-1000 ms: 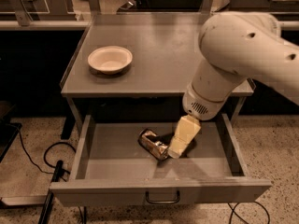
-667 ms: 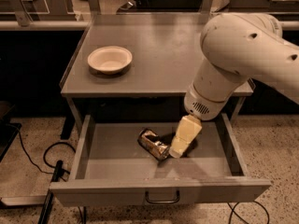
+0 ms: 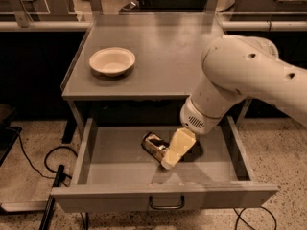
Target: Pick orange can from top drawer and place on counter
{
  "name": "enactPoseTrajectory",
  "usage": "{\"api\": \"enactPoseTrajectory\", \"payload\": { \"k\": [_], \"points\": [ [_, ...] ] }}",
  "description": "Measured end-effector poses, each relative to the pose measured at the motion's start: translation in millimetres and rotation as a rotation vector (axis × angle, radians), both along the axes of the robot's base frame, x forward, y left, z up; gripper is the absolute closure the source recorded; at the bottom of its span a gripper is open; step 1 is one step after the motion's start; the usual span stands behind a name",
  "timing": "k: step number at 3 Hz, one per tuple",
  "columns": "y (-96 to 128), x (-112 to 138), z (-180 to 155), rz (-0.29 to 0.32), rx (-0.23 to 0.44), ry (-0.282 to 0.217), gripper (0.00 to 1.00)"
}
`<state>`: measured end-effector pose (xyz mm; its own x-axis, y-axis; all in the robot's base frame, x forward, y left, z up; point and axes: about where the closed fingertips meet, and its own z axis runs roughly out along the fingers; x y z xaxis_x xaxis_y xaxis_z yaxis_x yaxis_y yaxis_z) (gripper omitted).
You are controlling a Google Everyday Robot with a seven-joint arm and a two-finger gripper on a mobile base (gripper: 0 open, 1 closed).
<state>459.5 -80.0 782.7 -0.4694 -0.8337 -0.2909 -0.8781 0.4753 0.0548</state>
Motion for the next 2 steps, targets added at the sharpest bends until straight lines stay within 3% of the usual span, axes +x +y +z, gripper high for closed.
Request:
{"api": "enactPoseTrajectory", "payload": {
  "k": [1,2],
  "points": [
    [36.3,22.4,-37.7,-0.049,0.082,-0.015,0.0],
    [37.2,23.6,-38.3,-0.052,0.085,-0.017,0.0]
  ]
}}
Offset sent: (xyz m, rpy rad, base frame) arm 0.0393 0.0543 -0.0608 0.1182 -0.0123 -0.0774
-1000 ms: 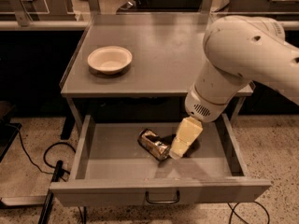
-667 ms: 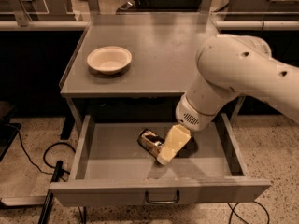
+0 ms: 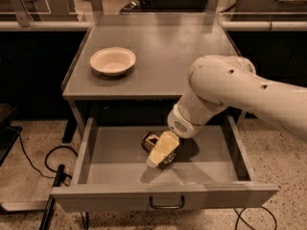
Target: Pick orange can from top drawer and place on counter
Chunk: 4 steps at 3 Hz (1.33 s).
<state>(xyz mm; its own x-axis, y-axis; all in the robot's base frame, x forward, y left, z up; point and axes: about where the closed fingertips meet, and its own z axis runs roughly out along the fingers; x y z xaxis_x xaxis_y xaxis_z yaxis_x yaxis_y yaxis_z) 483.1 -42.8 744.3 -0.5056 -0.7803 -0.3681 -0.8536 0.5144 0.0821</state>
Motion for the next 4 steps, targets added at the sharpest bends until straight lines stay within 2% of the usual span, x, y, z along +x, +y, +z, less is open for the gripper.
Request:
{"api": "enactPoseTrajectory", "payload": {
  "k": [1,3,4],
  "points": [
    [-2,0,-2,-0.027,0.001,-0.022,0.0],
    [-15,18,-43,-0.169,0.01,-0.071,0.0],
    [-18,29,-60,-0.2,0.018,-0.072,0.0]
  ]
}}
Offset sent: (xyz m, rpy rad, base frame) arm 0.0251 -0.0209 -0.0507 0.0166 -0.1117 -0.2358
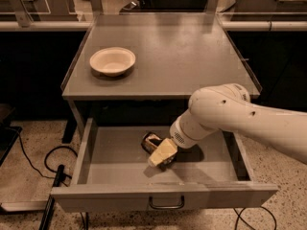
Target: Pick orange can from top drawer and place on counter
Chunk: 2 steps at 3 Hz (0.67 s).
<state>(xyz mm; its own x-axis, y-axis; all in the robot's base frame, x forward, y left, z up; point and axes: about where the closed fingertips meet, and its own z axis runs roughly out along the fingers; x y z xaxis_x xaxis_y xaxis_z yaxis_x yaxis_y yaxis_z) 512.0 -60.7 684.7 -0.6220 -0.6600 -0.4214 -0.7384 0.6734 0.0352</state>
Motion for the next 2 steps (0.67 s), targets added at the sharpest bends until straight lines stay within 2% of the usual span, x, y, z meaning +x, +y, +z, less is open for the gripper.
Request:
{"api": "enactPoseTrajectory", "payload": {
  "k": [2],
  "points": [
    [28,15,-43,0.031,-0.005,0.044,0.0]
  ]
}}
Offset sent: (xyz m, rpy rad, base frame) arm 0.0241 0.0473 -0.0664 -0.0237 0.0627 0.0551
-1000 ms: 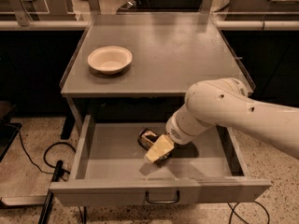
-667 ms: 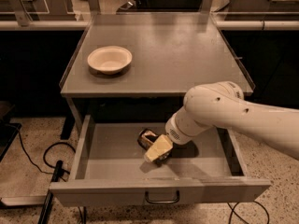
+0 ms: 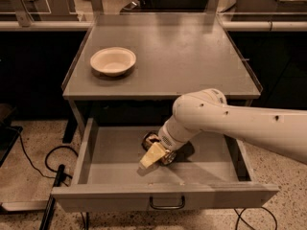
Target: Pick orange can from top drawer and place on counter
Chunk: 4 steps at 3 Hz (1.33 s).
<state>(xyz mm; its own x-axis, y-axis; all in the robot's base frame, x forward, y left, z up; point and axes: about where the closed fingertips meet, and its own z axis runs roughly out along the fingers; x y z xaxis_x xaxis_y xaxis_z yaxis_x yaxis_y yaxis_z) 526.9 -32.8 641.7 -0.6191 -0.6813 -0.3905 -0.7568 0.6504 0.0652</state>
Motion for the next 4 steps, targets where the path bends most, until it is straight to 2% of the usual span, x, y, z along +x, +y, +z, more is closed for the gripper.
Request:
{"api": "enactPoseTrajectory", "payload": {
  "k": [2,3,4],
  "points": [
    [9,3,-27,0.001,-0.025,0.025,0.0],
    [9,4,-27,0.001,-0.026,0.026,0.18],
    [10,3,-27,0.001,-0.026,0.026,0.43]
  ]
}}
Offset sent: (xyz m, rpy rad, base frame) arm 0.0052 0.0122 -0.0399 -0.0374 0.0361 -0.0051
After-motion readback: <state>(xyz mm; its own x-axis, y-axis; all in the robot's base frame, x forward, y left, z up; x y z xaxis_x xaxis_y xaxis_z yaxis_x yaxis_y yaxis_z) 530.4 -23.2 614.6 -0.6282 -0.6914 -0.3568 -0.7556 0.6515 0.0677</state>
